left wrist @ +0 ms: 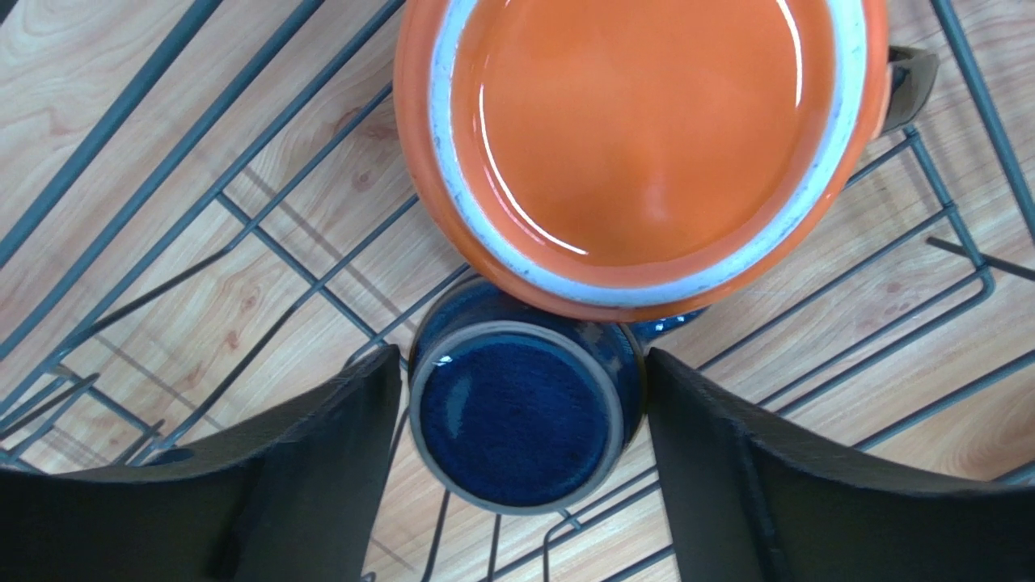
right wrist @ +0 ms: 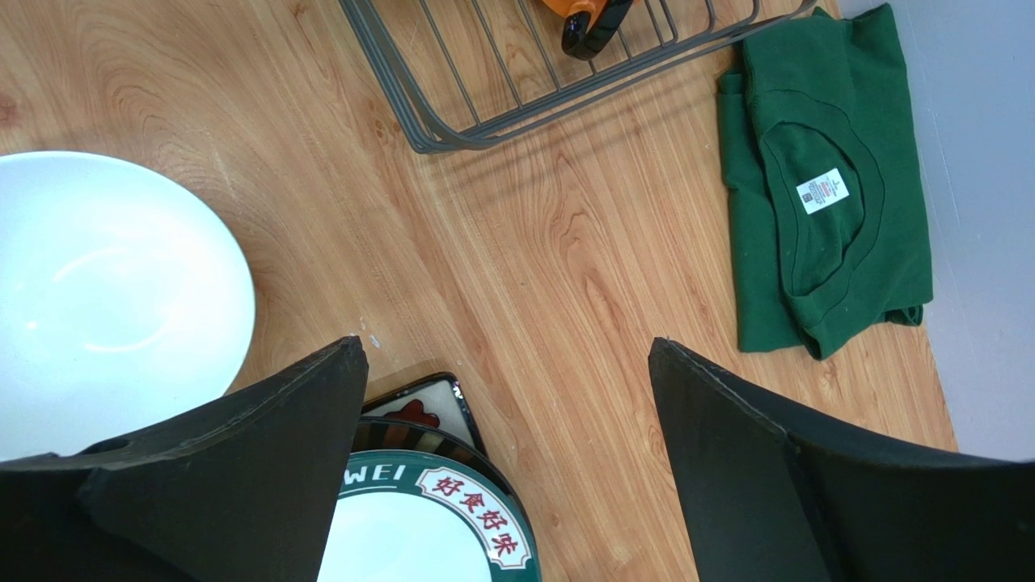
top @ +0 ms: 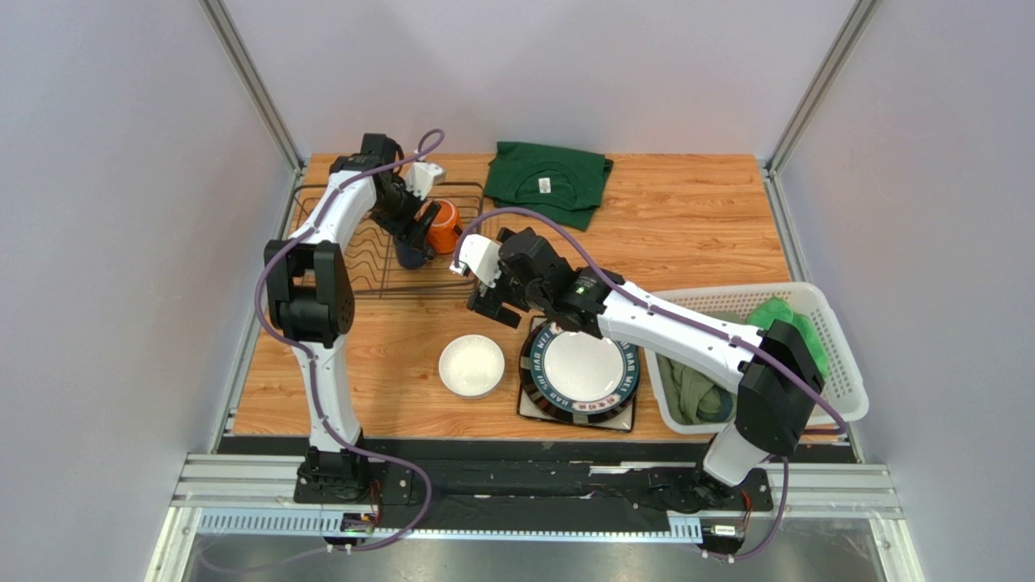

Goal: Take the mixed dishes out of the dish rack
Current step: Pick up the cup from the dish rack.

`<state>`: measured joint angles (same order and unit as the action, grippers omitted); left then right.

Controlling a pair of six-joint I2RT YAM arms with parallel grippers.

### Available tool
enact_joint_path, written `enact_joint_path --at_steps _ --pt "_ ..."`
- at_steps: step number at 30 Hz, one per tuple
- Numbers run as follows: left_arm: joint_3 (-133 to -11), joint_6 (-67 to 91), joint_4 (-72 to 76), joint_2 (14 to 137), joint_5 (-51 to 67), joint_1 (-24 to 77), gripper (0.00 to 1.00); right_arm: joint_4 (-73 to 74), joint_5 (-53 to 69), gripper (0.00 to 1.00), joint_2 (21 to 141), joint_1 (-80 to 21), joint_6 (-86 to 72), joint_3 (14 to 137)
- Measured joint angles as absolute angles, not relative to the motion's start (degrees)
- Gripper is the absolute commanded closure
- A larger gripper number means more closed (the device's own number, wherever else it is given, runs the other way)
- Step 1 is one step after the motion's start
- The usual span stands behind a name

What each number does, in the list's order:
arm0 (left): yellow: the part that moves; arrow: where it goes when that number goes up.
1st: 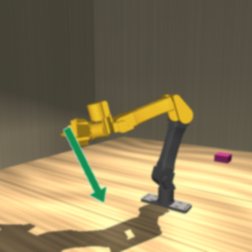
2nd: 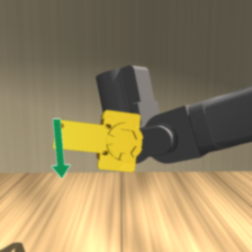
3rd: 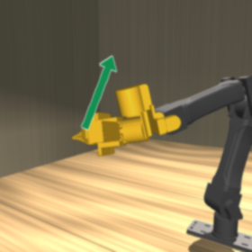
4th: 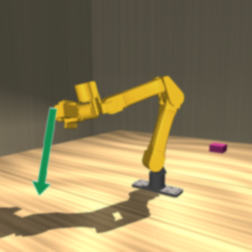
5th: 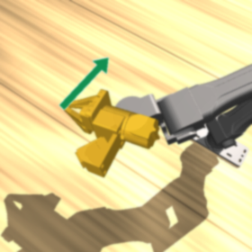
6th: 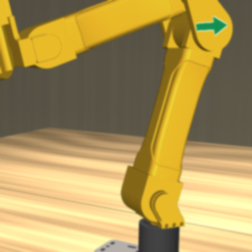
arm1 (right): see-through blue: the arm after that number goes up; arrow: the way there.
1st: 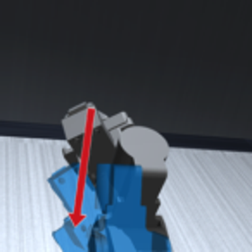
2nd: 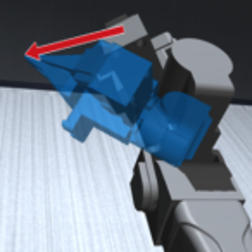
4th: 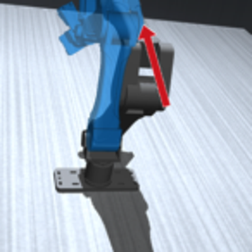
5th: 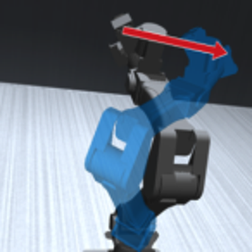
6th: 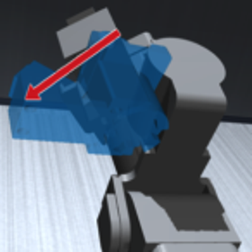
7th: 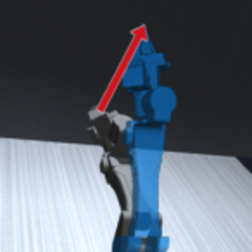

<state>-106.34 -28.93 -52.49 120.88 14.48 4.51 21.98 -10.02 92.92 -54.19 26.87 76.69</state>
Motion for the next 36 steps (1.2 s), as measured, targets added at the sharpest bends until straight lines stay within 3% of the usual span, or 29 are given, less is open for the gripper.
enact_joint_path --at_steps 14,25,36 --pt "-107.11 -29.71 -53.54 121.27 15.05 4.47 0.56 21.98 -10.02 0.07 93.01 -54.19 26.89 76.66" --pt "-106.08 -29.78 -56.36 119.44 17.10 4.45 0.66 21.98 -10.02 0.07 93.69 -54.17 26.92 76.64" --pt "-101.51 -27.42 -57.84 109.69 19.81 3.99 0.71 21.96 -9.98 0.08 93.67 -54.17 26.61 76.64"
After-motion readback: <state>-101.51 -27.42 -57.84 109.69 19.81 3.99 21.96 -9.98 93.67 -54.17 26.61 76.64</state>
